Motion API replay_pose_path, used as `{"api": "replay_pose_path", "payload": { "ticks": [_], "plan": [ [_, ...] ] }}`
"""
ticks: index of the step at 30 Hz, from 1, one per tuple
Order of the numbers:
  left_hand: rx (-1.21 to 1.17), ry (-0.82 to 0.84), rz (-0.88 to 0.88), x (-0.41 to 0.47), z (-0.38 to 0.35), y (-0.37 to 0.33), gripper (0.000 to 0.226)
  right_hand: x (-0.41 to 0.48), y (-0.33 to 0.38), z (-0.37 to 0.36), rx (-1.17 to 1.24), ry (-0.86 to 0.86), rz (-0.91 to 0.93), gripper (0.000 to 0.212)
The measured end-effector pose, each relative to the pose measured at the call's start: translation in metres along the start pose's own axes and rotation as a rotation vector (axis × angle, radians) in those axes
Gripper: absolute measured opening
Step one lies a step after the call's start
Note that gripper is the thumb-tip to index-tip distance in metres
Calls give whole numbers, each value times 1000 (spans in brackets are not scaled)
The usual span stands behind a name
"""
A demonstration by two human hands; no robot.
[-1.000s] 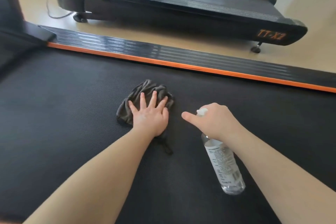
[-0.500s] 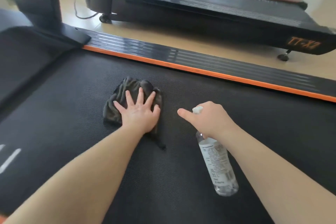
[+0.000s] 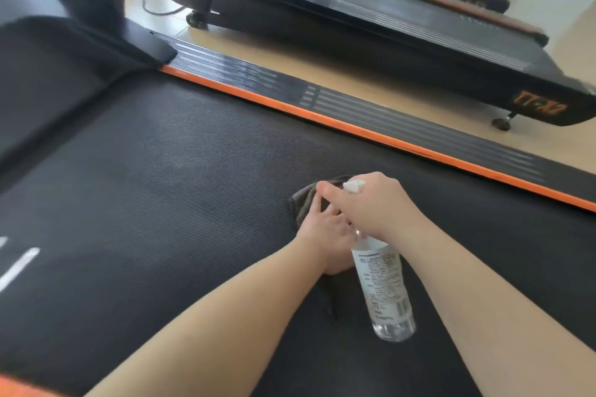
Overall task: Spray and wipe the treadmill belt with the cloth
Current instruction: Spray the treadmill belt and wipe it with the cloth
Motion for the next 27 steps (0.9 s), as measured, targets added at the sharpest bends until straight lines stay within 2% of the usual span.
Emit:
{"api": "replay_pose_path", "payload": {
  "ticks": [3, 7, 9, 11, 13, 15, 18, 19, 20, 22, 27],
  "plan": [
    [-110, -2, 272, 1, -9, 61, 63, -1, 12, -2, -15, 20, 41, 65],
    [-127, -57, 606, -16, 2, 148, 59, -2, 20, -10, -108, 53, 90, 75],
    [-150, -47, 780, -27, 3, 171, 61, -2, 22, -14, -119, 70, 97, 76],
    [-140, -37, 862, -33, 6, 173, 62, -1, 25, -17, -118, 55, 98, 77],
    [-106, -23, 773, -29, 7, 153, 63, 3, 28, -19, -142, 41, 103, 74],
    [-48, -1, 501, -26, 8, 121, 61, 8, 30, -20, -127, 8, 93, 70],
    [11, 71, -9, -43, 3, 84, 56, 13, 41, -26, 8, -42, 22, 61],
    [11, 69, -99, -50, 3, 84, 54, 13, 45, -27, 6, -23, 33, 59],
    [6, 55, -115, -55, 4, 95, 54, 13, 50, -30, -5, 3, 52, 59],
    [13, 39, 34, -62, 3, 136, 55, 14, 65, -35, 4, 32, 103, 62],
    [-81, -38, 745, -75, 4, 233, 60, 21, 103, -47, -92, 122, 257, 74]
  ]
}}
Point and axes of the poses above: each hand's wrist, its own x-axis towards the middle knuckle, its own z-axis out of the back of the hand, y = z × x, the point moved 3 cm from there along x, towards the middle knuckle, and after that the axes turned 8 degrees about z, right-handed, at the moved point
